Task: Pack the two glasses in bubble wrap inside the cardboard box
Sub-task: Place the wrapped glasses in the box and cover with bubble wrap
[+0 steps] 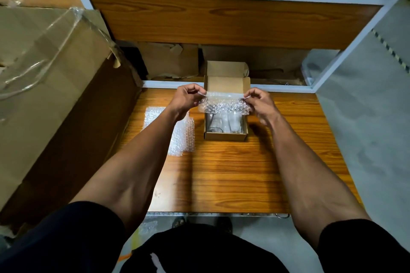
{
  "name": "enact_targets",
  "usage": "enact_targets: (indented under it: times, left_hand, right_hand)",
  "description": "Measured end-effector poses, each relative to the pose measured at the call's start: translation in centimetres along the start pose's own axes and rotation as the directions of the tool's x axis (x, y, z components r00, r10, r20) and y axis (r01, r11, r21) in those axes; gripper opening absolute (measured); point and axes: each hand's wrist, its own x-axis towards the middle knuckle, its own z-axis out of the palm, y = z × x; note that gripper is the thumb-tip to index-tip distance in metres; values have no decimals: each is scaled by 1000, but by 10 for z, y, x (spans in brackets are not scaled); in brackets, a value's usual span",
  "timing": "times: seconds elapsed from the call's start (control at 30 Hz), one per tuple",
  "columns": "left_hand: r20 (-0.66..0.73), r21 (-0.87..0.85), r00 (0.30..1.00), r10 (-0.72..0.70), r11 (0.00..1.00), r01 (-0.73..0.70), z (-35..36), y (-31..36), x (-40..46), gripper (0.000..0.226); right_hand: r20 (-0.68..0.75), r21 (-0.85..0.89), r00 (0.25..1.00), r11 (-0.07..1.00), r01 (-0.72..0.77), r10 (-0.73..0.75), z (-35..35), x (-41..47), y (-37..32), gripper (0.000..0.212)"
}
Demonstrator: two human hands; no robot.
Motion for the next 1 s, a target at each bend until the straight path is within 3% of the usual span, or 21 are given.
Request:
enact_targets:
  times: [0.13, 0.33, 0.4, 0.47, 0.6, 0.77, 1.0]
  left_hand:
    - [46, 10, 999, -6, 1000, 6, -2, 5, -1, 14]
    - [-19, -12, 996, -88, 996, 88, -2, 8, 4, 23]
    - [-6, -26, 997, -79, 997, 78, -4, 5, 5, 16]
    - [6, 1, 999, -35, 999, 35, -5, 1, 4, 11]
    - [-30, 5, 1000, 8, 1000, -8, -6, -2, 2, 36]
    - [-11, 31, 1000, 18, 999, -17, -4, -5, -1, 17]
    - [-24, -45, 999, -37, 998, 35, -1, -10, -5, 23]
  right_hand:
    - [11, 21, 999, 999, -34, 34, 1, 1, -2, 22]
    - [59, 136, 998, 990, -26, 18, 1, 2, -4, 16]
    - [57, 101, 998, 995, -1, -5, 3, 1, -5, 8]
    - [40, 61, 999, 998, 18, -20, 5, 3, -3, 17]
    - [37, 49, 999, 999, 22, -24, 5, 4, 1, 37]
    - [36, -22, 998, 999, 45, -45, 4, -1, 2, 23]
    - [51, -21, 999, 1000, -10, 11, -1, 0, 11, 21]
